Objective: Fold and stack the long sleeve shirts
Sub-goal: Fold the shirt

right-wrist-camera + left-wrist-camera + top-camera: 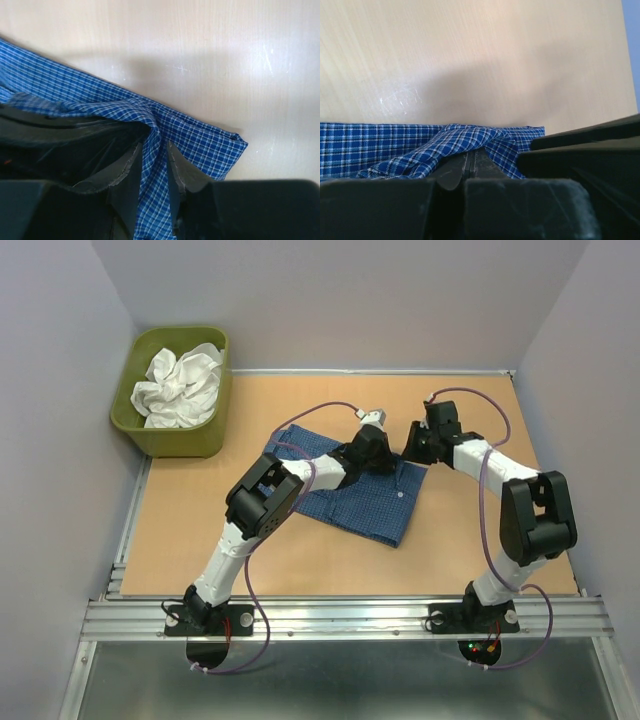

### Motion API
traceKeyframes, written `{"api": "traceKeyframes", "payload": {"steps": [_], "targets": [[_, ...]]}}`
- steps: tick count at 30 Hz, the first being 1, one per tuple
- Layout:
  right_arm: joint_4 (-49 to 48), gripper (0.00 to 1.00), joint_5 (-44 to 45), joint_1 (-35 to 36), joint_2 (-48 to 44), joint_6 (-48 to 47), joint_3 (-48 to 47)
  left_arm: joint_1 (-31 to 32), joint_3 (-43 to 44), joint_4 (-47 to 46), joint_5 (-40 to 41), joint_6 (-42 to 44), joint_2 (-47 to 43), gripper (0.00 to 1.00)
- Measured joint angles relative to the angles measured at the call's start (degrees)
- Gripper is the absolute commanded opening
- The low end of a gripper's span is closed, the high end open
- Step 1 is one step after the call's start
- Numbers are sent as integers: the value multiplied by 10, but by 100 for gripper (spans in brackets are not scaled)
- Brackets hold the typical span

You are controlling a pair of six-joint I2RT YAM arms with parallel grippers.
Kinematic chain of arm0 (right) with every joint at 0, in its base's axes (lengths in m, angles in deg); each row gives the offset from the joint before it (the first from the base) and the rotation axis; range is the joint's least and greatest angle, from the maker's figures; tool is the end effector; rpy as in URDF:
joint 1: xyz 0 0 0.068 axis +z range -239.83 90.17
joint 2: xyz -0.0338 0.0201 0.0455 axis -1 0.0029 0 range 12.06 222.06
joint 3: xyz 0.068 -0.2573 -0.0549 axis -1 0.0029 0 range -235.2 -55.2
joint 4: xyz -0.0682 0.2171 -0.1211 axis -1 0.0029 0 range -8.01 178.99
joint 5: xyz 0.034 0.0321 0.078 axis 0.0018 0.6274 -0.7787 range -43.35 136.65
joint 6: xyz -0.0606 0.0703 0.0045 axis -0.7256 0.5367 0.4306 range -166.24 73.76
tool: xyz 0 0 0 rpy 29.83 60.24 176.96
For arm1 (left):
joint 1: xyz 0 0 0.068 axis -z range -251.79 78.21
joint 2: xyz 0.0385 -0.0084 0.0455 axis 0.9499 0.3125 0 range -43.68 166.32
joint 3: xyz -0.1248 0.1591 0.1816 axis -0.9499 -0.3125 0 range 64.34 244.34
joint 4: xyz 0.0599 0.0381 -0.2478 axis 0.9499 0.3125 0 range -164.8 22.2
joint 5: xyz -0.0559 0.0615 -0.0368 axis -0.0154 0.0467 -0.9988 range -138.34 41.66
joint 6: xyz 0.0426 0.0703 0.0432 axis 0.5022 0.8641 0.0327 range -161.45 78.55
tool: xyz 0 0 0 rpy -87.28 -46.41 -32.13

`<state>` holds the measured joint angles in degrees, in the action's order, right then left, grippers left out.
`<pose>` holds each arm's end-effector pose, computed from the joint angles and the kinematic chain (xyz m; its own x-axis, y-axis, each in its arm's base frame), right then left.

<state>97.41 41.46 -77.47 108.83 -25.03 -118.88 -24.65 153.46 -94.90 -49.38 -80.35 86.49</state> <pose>0.3793 0.0909 0.1754 -0.7804 0.1978 -0.5931 0.0113 0.9530 0.3029 0.3785 -0.4100 0.1450 -0.6567 -0.2153 -0.7228 0.4267 0.6842 -0.5915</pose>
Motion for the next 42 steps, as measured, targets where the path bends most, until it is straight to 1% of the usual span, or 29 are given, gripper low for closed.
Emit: {"api": "traceKeyframes", "payload": {"steps": [4, 7, 10, 15, 17, 23, 27, 34, 38, 40, 42], "targets": [[-1, 31, 8, -1, -31, 0, 7, 0, 0, 26, 17, 0, -2, 0], [-4, 27, 16, -9, -44, 3, 14, 0, 0, 61, 30, -2, -6, 0], [-9, 25, 18, -16, -43, 10, 28, 0, 2, 96, 35, -2, -18, 0], [-18, 19, 9, -20, -13, 16, 45, 0, 14, 140, 40, 0, -39, 0], [-27, 14, 4, -21, 3, 17, 50, 0, 22, 158, 42, 2, -44, 0], [-58, 4, -1, -22, 38, 26, 69, 0, 78, 239, 55, 21, -46, 0], [-79, 4, -1, -22, 41, 30, 73, 0, 117, 308, 83, 38, -53, 0], [-96, 3, 2, -22, 41, 31, 80, -4, 148, 412, 123, 55, -79, 0], [-100, 3, 2, -22, 41, 32, 80, -5, 189, 482, 148, 58, -79, 0], [-101, 4, 2, -22, 41, 32, 80, -3, 202, 501, 165, 59, -80, 9], [-101, 4, 1, -22, 41, 30, 80, -2, 188, 501, 171, 59, -95, 17]]}}
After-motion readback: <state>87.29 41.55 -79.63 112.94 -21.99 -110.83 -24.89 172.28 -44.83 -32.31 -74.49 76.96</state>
